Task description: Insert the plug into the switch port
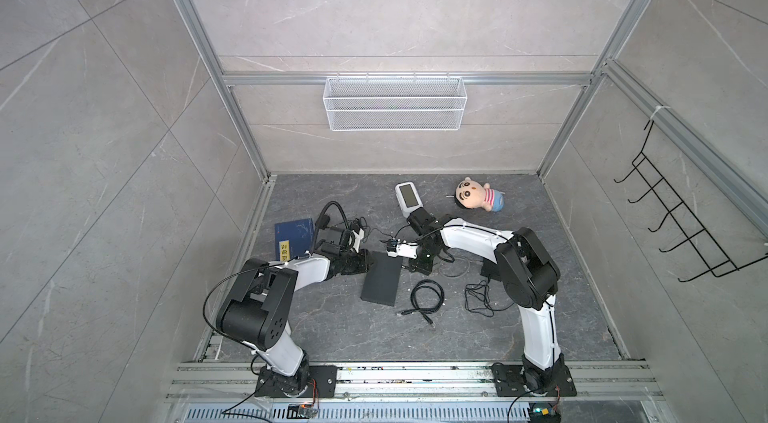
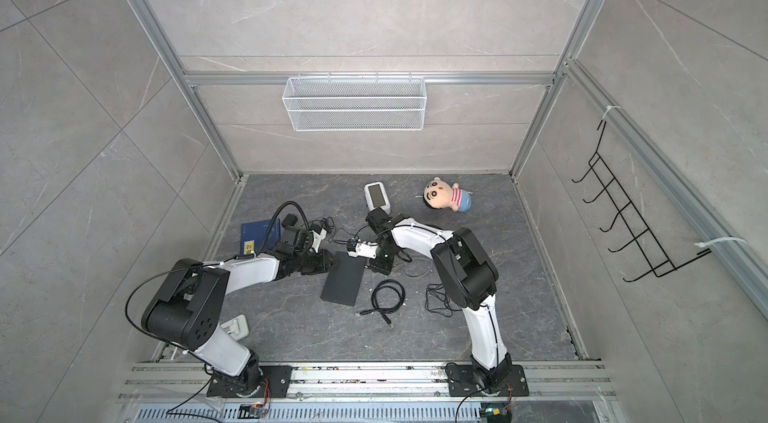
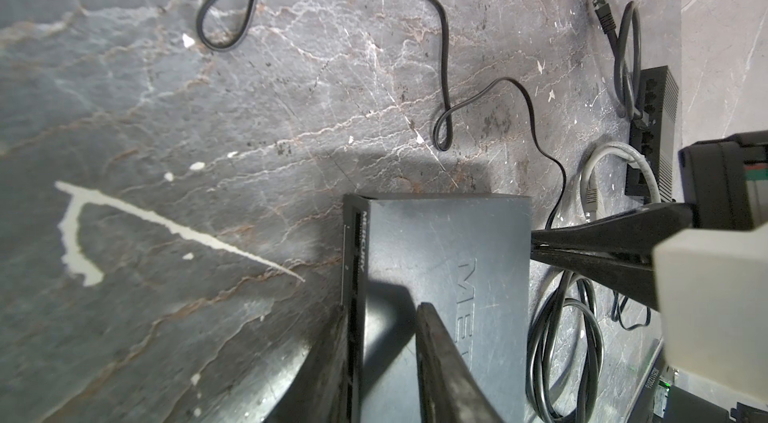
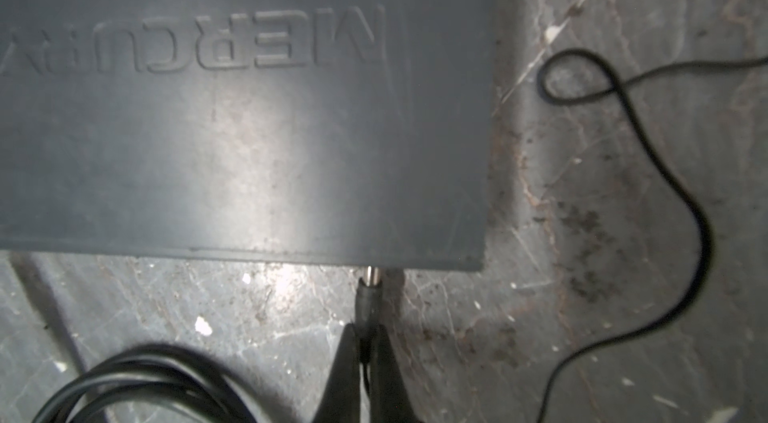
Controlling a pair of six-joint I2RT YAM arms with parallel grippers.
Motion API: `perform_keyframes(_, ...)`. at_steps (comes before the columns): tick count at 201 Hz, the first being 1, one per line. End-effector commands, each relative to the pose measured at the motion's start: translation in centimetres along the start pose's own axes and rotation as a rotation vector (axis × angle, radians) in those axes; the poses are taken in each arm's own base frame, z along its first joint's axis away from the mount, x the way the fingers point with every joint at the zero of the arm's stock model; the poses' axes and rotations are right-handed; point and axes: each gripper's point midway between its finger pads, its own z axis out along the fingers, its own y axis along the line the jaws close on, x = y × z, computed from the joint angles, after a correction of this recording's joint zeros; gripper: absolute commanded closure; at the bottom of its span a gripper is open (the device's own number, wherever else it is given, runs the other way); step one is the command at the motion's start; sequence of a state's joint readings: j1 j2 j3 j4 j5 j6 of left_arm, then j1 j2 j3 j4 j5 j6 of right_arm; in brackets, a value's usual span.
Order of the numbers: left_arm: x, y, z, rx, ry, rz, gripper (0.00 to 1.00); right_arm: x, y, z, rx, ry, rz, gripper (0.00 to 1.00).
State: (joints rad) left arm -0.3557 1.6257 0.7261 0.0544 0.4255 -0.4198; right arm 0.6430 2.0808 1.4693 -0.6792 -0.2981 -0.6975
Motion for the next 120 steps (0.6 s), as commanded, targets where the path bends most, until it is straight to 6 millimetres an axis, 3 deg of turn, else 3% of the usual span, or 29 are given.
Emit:
perform_keyframes(1,-0.1,-0.5,0.1,0.025,-0.007,0.006,0.69,-1.4,0.4,-1.2,-0.003,-0.069,-0.003,0.99)
perform_keyframes(55,-0.2,-0.6,0.0,0.024,-0.006,0.009,0.69,-1.3,0.3,-1.3,0.002,-0.072,0.0,0.99)
perform_keyframes(90,-0.1,-0.6,0.1,0.026,-0.002,0.01,0.69,-1.3,-1.2,-1.6,0.044,-0.079,0.046,1.0)
perform_keyframes(120,-0.3,-0.7,0.1,0.028,-0.003,0.01,0.69,-1.3,-1.3,-1.6,0.046,-0.078,0.046,1.0)
